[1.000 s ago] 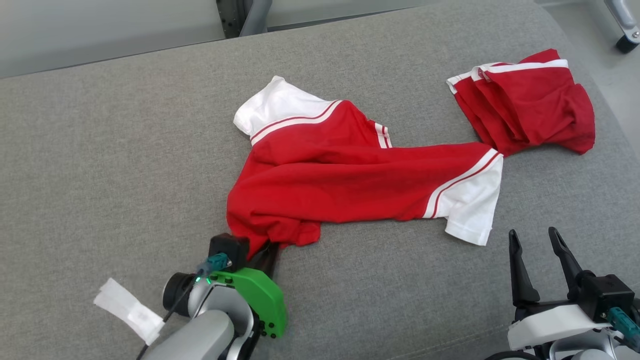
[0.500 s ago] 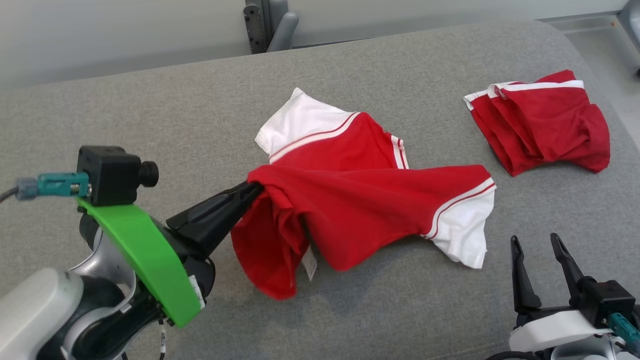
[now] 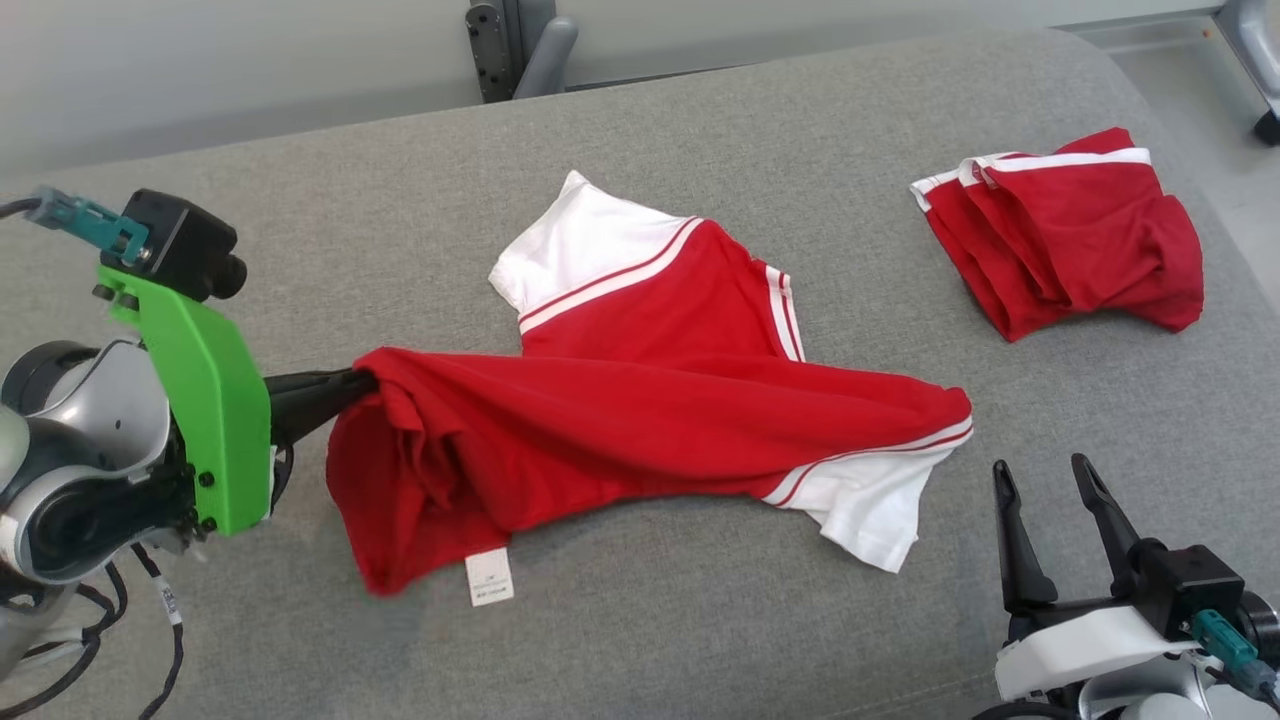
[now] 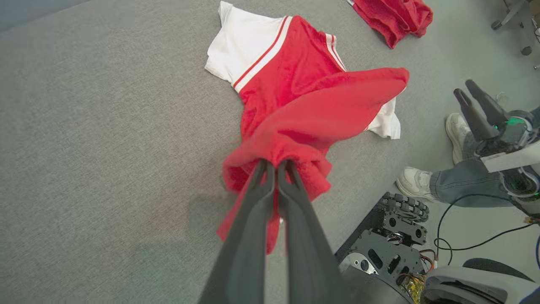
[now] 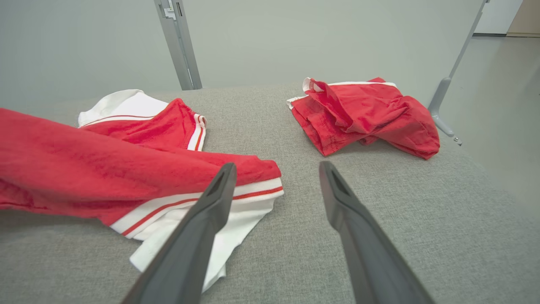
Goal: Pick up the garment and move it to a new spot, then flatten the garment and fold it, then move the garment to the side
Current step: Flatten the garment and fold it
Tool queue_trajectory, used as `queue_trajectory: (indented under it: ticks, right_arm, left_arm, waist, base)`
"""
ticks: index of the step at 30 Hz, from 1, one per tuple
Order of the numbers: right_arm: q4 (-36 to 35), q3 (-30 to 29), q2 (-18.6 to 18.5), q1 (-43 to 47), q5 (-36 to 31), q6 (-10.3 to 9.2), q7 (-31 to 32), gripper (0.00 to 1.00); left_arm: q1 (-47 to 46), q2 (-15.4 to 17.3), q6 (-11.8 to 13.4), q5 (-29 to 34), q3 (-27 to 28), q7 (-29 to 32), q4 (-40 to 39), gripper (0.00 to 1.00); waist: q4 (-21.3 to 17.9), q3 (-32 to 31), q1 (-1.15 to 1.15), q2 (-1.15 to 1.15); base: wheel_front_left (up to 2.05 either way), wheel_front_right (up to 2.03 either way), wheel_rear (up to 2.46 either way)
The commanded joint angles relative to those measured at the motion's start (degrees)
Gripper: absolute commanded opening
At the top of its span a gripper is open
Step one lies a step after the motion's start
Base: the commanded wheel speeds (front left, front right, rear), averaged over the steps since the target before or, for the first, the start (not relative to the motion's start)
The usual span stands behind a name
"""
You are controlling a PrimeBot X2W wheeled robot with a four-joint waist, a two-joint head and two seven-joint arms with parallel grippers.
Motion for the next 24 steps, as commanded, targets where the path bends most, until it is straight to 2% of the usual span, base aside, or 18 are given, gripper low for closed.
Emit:
queue_trajectory:
  ticks: [1,5,6,7,8,9,13,17,18,19,22,24]
  right_arm:
    - [0.0,0.2,-0.1,-1.0,0.4,-0.03,-0.1,1.00]
    - [-0.1,0.4,-0.1,-2.2,0.4,-0.03,-0.1,1.00]
    - [-0.2,0.4,-0.1,-2.5,0.2,-0.03,-0.1,1.00]
    - [-0.1,0.5,-0.1,-2.7,0.0,-0.03,-0.1,1.00]
    - [-0.2,0.6,-0.1,-2.9,-0.1,-0.03,-0.1,1.00]
    - [-0.3,0.5,-0.1,-3.2,-0.1,-0.03,-0.1,1.00]
    - [-0.4,0.1,-0.2,-3.4,-0.3,-0.03,-0.1,1.00]
    - [-0.5,-0.1,-0.3,-2.8,-0.4,-0.03,-0.1,1.00]
    - [-0.4,-0.2,-0.3,-2.5,-0.6,-0.03,-0.1,1.00]
    - [-0.4,-0.3,-0.4,-2.3,-0.6,-0.03,-0.1,1.00]
    - [-0.5,-0.8,-0.4,-1.4,-0.8,-0.03,-0.1,1.00]
    - [-0.7,-1.1,-0.3,-0.8,-0.9,-0.03,-0.1,1.00]
  left_arm:
    - [-1.1,-1.1,-0.5,1.3,-0.7,0.2,2.4,0.00]
    - [-3.2,-2.9,-1.6,7.2,-3.1,-1.0,12.0,0.00]
    - [-4.0,-3.7,-1.8,9.2,-3.4,-2.4,14.4,0.11]
    - [-4.7,-4.5,-1.9,11.8,-3.6,-4.1,17.1,0.36]
    - [-5.3,-5.4,-1.9,13.4,-3.7,-6.0,19.4,0.84]
    - [-5.7,-6.6,-1.4,14.7,-3.6,-7.9,22.2,1.00]
    - [-7.9,-9.2,-2.4,21.2,-5.0,-14.6,30.2,1.00]
    - [-7.6,-11.2,-3.7,23.8,-4.8,-21.2,35.1,1.00]
    - [-7.1,-10.7,-2.9,26.0,-4.0,-27.1,35.6,1.00]
    - [-6.0,-11.2,-2.3,25.9,-3.1,-30.3,35.2,1.00]
    - [-0.9,-13.3,-0.1,23.3,-0.5,-37.2,32.1,1.00]
    - [2.8,-13.6,2.3,22.8,0.2,-40.0,29.2,1.00]
  waist:
    - [-0.8,1.2,0.00,0.01]
    - [-2.0,3.7,0.00,0.01]
    - [-2.3,4.3,0.00,0.01]
    - [-2.5,4.9,0.00,0.01]
    - [-2.7,5.4,0.00,0.01]
    - [-2.9,5.9,0.00,0.01]
    - [-3.3,6.7,0.00,0.01]
    - [-3.2,6.3,0.00,0.01]
    - [-3.3,5.7,0.00,0.01]
    - [-3.3,5.3,0.00,0.01]
    - [-2.7,4.1,0.00,0.01]
    - [-2.0,3.7,0.00,0.01]
  base:
    - [0.00,0.00,0.00]
    - [0.00,0.00,0.00]
    - [0.00,0.00,0.00]
    - [0.00,0.00,0.00]
    - [0.00,0.00,0.00]
    - [0.00,0.00,0.00]
    - [0.00,0.00,0.00]
    - [0.00,0.00,0.00]
    - [0.00,0.00,0.00]
    - [0.00,0.00,0.00]
    - [0.00,0.00,0.00]
    - [0.00,0.00,0.00]
